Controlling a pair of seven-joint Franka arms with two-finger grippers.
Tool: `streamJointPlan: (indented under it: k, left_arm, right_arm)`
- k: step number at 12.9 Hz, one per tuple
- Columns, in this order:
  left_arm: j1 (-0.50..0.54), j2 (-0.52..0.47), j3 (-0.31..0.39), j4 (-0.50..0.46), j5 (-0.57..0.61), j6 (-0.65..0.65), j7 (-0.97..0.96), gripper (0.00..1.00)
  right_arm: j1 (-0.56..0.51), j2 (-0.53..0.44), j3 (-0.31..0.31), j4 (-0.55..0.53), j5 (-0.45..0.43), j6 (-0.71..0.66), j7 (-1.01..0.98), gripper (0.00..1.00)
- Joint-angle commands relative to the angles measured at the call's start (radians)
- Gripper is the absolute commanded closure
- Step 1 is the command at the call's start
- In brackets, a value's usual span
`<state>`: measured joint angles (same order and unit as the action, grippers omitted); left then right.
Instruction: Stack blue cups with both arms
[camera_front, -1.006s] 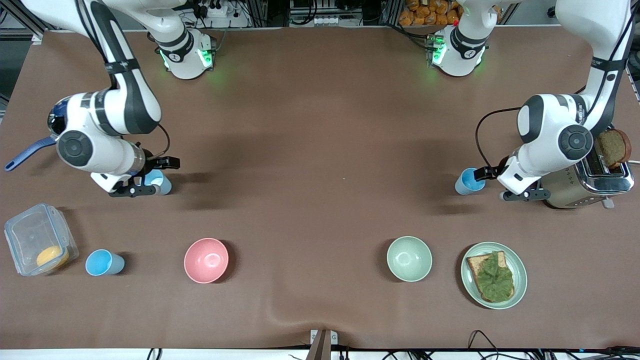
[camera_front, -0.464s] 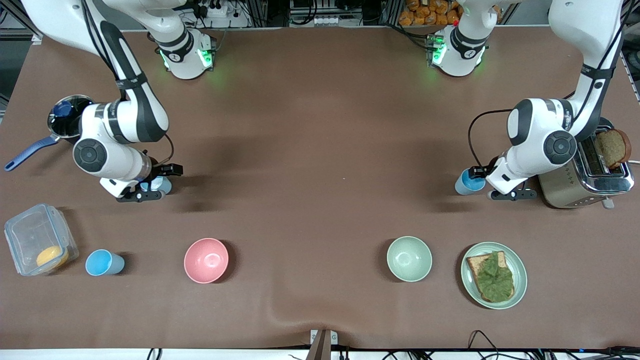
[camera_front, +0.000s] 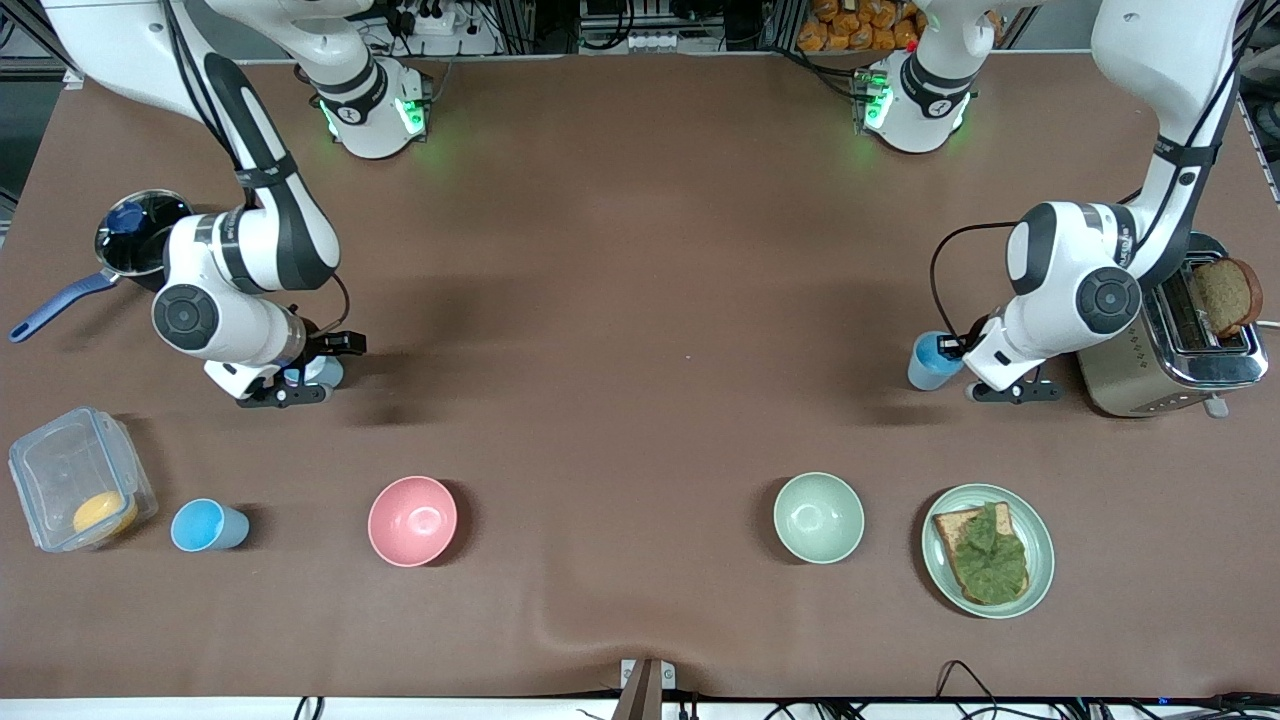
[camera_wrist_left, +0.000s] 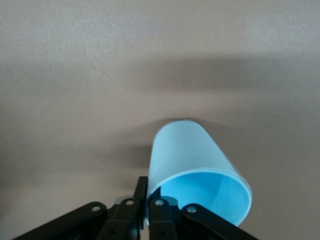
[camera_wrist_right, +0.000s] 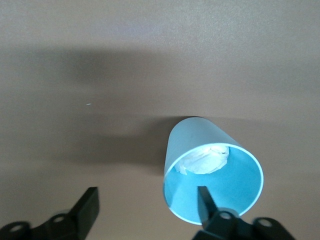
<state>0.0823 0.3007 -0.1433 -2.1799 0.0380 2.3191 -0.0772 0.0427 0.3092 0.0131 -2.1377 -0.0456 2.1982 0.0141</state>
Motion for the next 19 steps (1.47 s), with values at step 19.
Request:
streamJointPlan:
  k: [19]
  left_arm:
    - [0.008,-0.075,-0.104,0.546,-0.204,-0.745,-0.128,1.00]
  right_arm:
    - [0.399,0.184,0.011,0.451,0.225,-0.267,0.606,1.00]
